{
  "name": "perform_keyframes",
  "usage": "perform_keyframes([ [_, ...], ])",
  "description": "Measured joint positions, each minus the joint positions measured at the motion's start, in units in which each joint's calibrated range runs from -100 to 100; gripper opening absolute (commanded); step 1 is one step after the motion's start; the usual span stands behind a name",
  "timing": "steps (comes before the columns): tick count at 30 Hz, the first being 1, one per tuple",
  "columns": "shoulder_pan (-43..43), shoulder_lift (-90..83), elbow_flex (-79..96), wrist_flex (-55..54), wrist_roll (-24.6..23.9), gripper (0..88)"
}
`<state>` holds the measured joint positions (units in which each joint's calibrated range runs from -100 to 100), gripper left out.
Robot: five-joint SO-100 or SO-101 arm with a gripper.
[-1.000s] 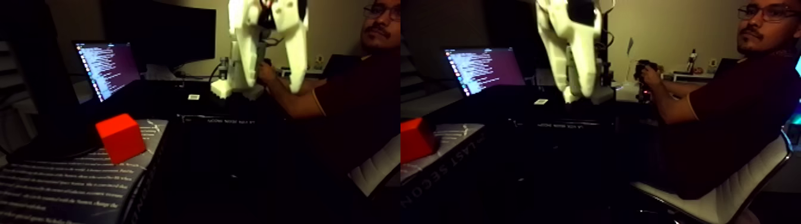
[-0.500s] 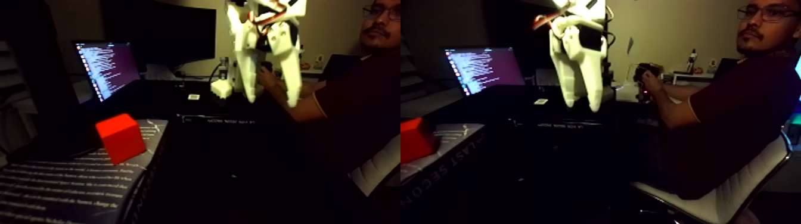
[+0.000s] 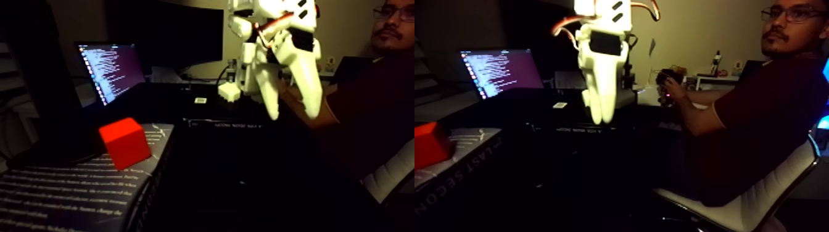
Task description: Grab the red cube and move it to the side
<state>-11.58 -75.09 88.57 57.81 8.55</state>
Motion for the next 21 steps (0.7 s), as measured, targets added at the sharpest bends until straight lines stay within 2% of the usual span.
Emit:
perform_keyframes([
  [7, 2.3, -4.9, 2.2, 0.0, -1.3, 13.4],
  [21, 5.3, -18.3, 6.3, 0.6, -3.8, 0.5],
])
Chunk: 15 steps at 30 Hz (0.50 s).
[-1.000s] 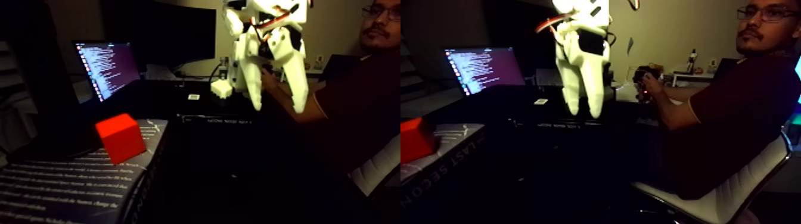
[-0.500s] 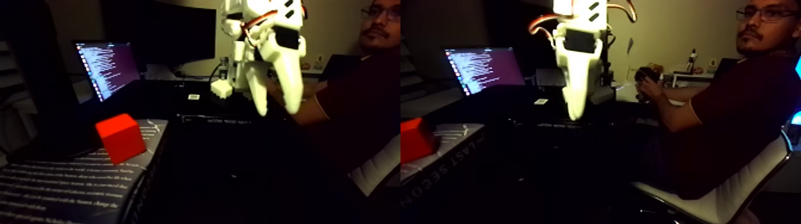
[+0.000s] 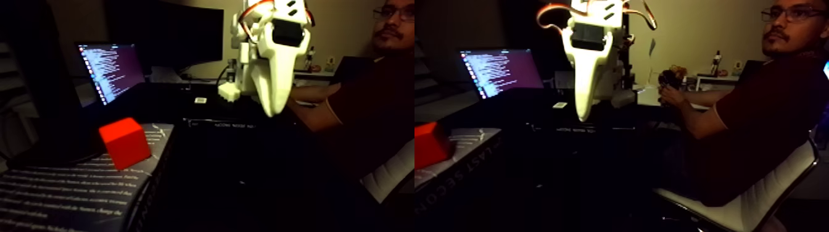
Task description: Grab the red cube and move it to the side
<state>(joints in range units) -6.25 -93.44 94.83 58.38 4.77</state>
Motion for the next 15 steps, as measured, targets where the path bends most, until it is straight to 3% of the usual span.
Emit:
perform_keyframes([
  [15, 0.0, 0.0, 0.0, 1.4, 0.1, 0.5],
])
